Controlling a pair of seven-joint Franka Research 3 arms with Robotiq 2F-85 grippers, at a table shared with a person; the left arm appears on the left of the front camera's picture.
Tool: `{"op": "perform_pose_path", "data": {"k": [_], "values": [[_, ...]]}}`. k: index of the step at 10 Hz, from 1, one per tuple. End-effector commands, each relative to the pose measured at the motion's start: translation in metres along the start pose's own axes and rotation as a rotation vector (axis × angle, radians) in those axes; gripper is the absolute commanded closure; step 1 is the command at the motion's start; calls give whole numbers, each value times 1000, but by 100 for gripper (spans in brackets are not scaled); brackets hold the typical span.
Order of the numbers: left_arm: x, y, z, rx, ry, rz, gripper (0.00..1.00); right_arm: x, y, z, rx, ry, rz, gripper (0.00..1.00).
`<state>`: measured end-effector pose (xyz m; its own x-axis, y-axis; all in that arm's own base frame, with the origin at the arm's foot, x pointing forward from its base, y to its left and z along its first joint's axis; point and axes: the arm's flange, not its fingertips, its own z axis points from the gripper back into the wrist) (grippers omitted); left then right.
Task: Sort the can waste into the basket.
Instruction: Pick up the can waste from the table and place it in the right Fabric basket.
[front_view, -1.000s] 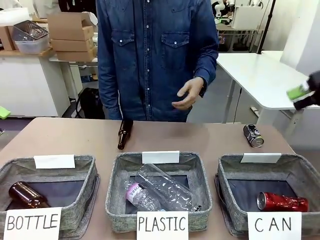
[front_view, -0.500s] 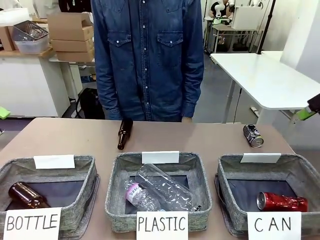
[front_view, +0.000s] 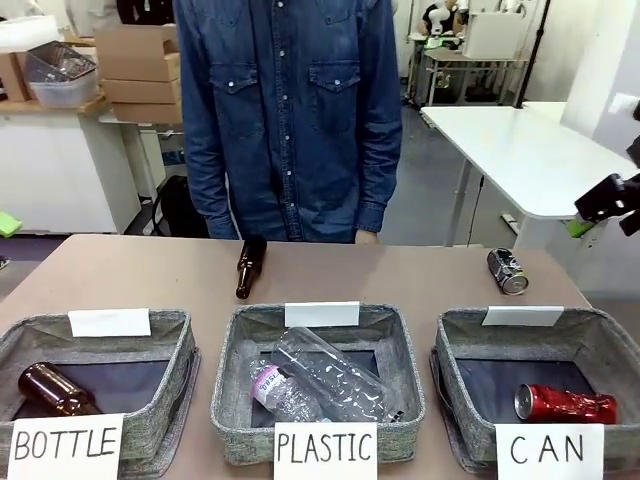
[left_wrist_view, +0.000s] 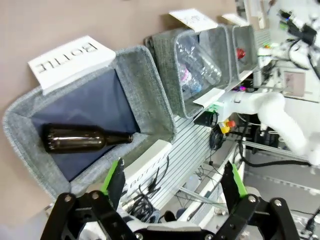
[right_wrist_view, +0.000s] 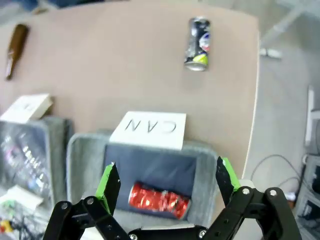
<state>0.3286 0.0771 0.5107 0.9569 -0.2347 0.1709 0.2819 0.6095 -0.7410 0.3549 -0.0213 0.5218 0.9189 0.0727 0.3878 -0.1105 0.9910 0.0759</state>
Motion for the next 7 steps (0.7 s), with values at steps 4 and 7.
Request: {"op": "perform_pose_path", "data": {"k": [4, 7], "values": [[-2, 2, 2, 6, -1, -15, 0, 97, -12, -161, -189, 114, -144, 0], [-2, 2, 2, 6, -1, -15, 0, 105, -38, -237, -162, 10, -211, 0]]}}
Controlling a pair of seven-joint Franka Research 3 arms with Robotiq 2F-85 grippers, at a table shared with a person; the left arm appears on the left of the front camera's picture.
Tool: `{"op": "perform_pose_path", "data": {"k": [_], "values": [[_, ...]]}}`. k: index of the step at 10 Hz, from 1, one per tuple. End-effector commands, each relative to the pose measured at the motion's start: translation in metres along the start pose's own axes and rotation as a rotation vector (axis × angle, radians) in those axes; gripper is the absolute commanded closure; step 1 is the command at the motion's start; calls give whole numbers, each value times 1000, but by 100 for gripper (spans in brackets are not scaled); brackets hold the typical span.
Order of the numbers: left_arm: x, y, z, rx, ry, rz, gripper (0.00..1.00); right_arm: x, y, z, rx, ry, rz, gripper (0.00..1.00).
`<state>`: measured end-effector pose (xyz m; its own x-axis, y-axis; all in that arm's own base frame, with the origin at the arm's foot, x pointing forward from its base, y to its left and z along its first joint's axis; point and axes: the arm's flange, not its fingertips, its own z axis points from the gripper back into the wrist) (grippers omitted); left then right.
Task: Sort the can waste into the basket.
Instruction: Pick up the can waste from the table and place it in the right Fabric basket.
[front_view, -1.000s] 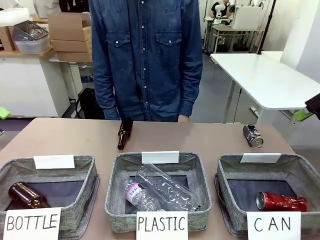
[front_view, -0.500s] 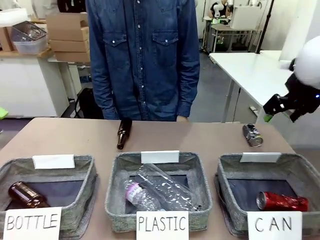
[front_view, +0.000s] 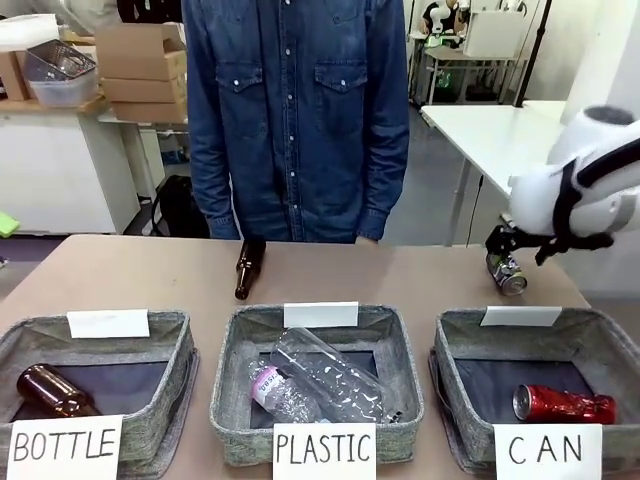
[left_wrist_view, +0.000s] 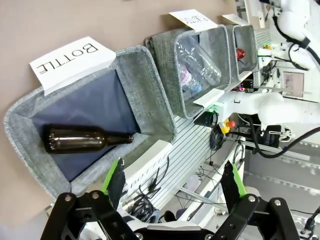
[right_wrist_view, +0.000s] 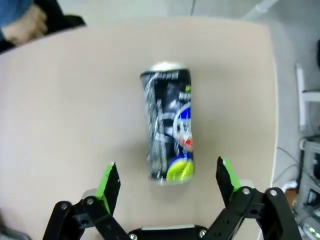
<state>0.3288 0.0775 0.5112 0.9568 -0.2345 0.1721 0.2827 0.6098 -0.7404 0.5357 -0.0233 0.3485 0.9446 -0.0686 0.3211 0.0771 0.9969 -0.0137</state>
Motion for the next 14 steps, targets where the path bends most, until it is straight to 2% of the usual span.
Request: {"op": "perform_pose_path", "data": {"k": [1, 4, 7, 11, 12, 13, 14], "values": [[-2, 2, 1, 6, 0, -14, 0, 12, -6, -21, 4, -52, -115, 0], [-2, 2, 1, 6, 0, -14, 0, 22, -10, -44, 147, -13, -109, 0], [-2, 2, 1, 6, 0, -14, 0, 20, -11, -63, 134, 24, -127, 0], [-2, 2, 1, 6, 0, -14, 0, 20, -14, -60, 133, 32, -136, 0], [-2, 2, 1, 6, 0, -14, 0, 20, -14, -60, 91, 37, -124, 55], [-2, 2, 1, 6, 0, -14, 0, 19, -13, -58, 101, 38, -114, 59], [-2, 2, 1, 6, 0, -14, 0, 18, -13, -56, 108, 34, -120, 100]]}}
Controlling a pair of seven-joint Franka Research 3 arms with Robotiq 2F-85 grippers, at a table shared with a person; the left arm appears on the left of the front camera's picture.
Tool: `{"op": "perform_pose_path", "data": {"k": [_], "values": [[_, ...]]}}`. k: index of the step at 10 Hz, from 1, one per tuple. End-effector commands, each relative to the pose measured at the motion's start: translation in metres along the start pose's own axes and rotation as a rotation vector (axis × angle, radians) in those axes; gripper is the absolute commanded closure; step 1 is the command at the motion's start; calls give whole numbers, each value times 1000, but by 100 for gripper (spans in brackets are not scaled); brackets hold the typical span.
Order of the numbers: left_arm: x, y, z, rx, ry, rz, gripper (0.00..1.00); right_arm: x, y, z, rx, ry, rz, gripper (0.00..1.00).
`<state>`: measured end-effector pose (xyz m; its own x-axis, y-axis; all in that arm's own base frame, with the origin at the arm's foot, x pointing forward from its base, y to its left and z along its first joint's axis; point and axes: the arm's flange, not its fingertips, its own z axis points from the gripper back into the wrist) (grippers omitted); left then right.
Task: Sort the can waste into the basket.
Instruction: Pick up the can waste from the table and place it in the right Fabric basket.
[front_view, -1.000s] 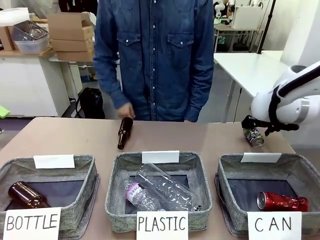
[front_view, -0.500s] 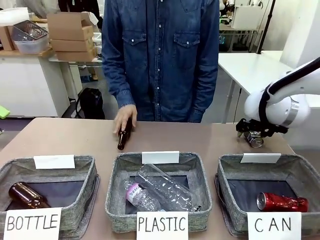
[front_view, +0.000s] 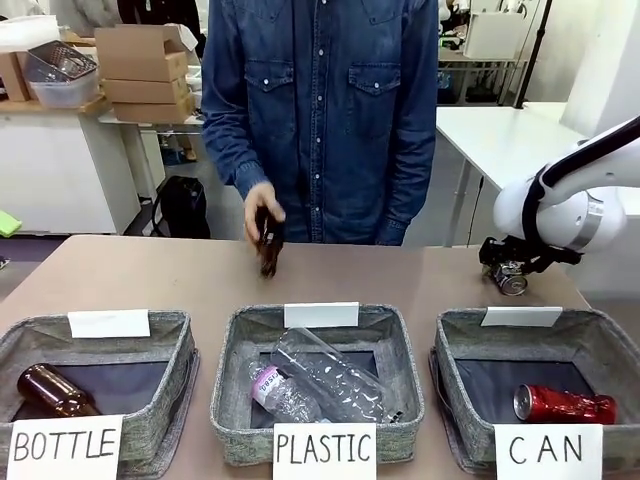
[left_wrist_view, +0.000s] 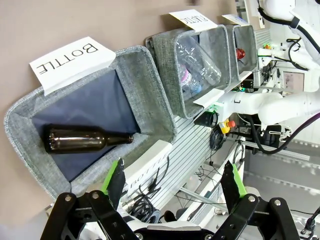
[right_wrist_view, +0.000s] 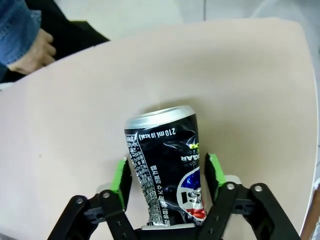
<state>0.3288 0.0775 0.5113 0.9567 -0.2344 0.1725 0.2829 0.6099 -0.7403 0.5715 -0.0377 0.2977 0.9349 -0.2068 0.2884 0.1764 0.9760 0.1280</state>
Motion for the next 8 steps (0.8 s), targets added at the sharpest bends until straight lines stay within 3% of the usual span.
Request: {"op": "perform_pose_path", "data": {"k": [1, 2, 3, 5, 8], "values": [[-2, 2, 1, 5, 0, -14, 0, -1, -3, 7, -5, 7, 24, 100], [-2, 2, 1, 5, 0, -14, 0, -2, -3, 8, -10, 5, 24, 100], [-2, 2, 1, 5, 0, -14, 0, -3, -5, 9, -12, 5, 19, 84], [-2, 2, 1, 5, 0, -14, 0, -5, -8, 10, -13, 8, 11, 100], [-2, 2, 1, 5, 0, -14, 0, -7, -11, 8, -2, 35, 9, 100]]}}
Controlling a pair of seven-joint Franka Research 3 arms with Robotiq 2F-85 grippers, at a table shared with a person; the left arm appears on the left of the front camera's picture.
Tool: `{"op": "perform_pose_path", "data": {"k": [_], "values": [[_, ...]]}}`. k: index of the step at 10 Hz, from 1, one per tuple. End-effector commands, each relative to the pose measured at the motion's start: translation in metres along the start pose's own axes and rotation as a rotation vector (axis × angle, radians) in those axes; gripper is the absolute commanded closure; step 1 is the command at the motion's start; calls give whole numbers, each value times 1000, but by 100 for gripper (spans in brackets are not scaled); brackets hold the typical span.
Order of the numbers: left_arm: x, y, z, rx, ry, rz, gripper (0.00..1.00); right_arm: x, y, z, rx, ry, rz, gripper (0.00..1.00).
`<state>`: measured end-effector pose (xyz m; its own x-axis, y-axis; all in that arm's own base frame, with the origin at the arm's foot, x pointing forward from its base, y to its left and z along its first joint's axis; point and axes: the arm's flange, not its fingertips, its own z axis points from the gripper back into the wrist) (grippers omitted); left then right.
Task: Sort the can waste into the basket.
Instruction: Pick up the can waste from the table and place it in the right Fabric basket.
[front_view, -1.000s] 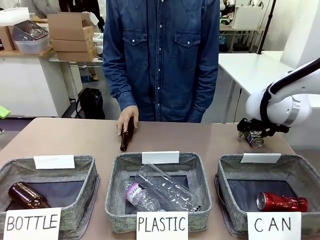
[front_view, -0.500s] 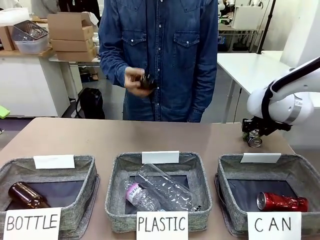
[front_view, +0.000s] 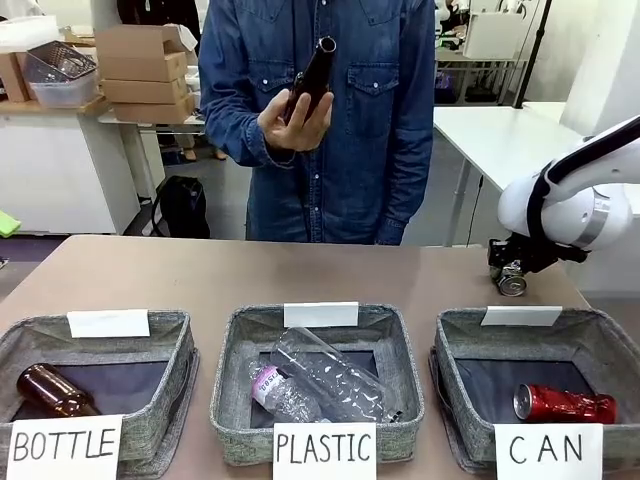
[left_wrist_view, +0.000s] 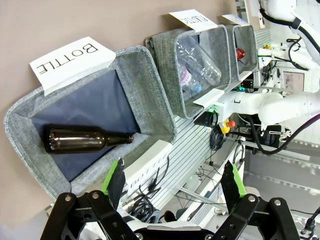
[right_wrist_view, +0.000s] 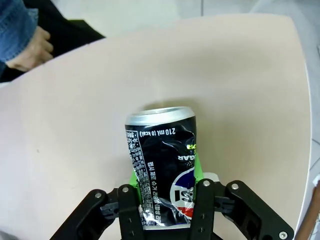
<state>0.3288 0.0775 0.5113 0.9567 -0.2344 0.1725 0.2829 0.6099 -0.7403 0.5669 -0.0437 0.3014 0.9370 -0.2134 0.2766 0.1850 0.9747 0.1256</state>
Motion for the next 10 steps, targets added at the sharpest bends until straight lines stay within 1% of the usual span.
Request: {"op": "perform_pose_path", "data": {"k": [1, 2, 3, 4, 5, 6, 7, 8, 9, 10], "values": [[-2, 2, 1, 5, 0, -14, 0, -6, -7, 8, 6, 12, 20, 100], [-2, 2, 1, 5, 0, -14, 0, -8, -10, 21, 19, 1, 38, 100], [-2, 2, 1, 5, 0, -14, 0, -13, -16, 51, 48, -3, 92, 100], [-2, 2, 1, 5, 0, -14, 0, -25, -24, 102, 130, -18, 192, 100], [-2, 2, 1, 5, 0, -14, 0, -45, -31, 152, 164, -29, 341, 100], [-2, 2, 1, 5, 0, -14, 0, -69, -33, 195, 218, 5, 486, 100], [-2, 2, 1, 5, 0, -14, 0, -99, -32, 227, 313, 46, 657, 100], [-2, 2, 1, 5, 0, -14, 0, -128, -30, 251, 397, 45, 825, 100], [-2, 2, 1, 5, 0, -14, 0, -158, -27, 270, 543, 54, 1069, 100], [-2, 2, 1, 5, 0, -14, 0, -180, -23, 278, 577, 42, 1233, 100]]}}
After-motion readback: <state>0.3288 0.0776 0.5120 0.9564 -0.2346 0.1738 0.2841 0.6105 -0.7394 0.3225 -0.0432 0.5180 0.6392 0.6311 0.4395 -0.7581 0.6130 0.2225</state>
